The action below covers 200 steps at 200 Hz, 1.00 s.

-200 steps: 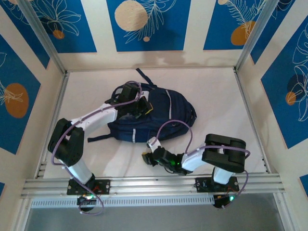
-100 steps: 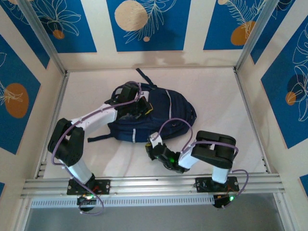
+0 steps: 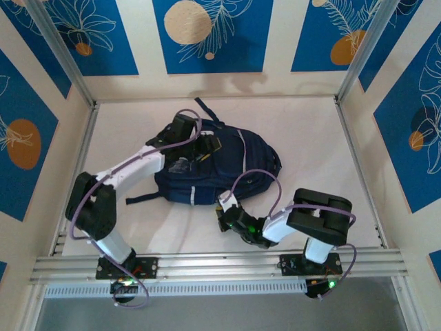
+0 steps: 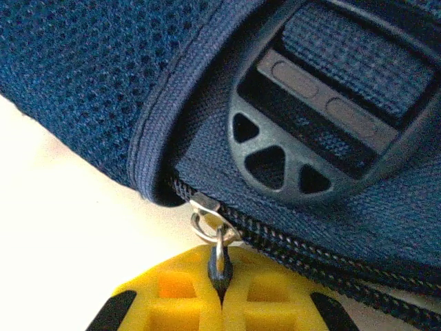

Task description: Pack the student bag

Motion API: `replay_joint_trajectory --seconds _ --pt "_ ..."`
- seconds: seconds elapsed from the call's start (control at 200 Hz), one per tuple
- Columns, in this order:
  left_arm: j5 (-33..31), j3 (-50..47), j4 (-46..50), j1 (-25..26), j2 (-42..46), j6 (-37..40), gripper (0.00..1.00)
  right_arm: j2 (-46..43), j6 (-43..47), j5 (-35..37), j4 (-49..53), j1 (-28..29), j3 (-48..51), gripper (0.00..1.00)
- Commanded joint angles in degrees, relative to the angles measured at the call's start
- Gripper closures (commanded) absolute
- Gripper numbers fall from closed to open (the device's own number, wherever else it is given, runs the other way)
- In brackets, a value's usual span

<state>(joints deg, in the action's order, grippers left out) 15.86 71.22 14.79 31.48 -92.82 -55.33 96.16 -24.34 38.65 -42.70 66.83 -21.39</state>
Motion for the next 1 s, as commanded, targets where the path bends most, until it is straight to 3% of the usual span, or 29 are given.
replay_joint_trajectory --seconds 0.0,0.14,0.28,0.385,0.465,0.59,0.75,0.995 --pt "-5.3 1.4 5.6 -0.4 8.9 5.7 0.40 -1.8 1.1 -2.3 5.8 -0.5 0.4 1.00" --pt "-10.7 -6.5 10.4 -0.3 18.1 3.4 0.34 -3.1 -0.1 -4.5 5.2 -1.6 1.5 1.00" --pt "-16.7 -17.4 17.2 0.3 27.1 -10.0 0.32 -3.6 -0.4 -6.3 4.6 -2.6 2.0 1.00" --pt "-16.0 -29.2 11.1 2.7 34.1 -20.3 0.32 -4.6 -2.5 -7.5 5.6 -3.6 1.8 1.00" --pt "-15.2 -35.9 1.8 4.7 37.2 -23.2 0.33 -5.6 -3.9 -7.8 6.0 -4.0 1.8 1.00" --pt "-18.0 -38.9 -0.6 6.3 37.9 -22.3 0.32 -6.0 -4.1 -8.8 5.8 -4.3 2.0 1.00" --pt "-17.8 -47.8 -17.7 6.7 35.8 -25.3 0.33 -6.9 -5.1 -10.2 5.1 -4.2 2.7 1.00" --pt "-17.2 -50.0 -26.7 6.8 27.7 -25.4 0.47 -9.0 -5.6 -10.7 6.0 -4.3 2.9 1.00"
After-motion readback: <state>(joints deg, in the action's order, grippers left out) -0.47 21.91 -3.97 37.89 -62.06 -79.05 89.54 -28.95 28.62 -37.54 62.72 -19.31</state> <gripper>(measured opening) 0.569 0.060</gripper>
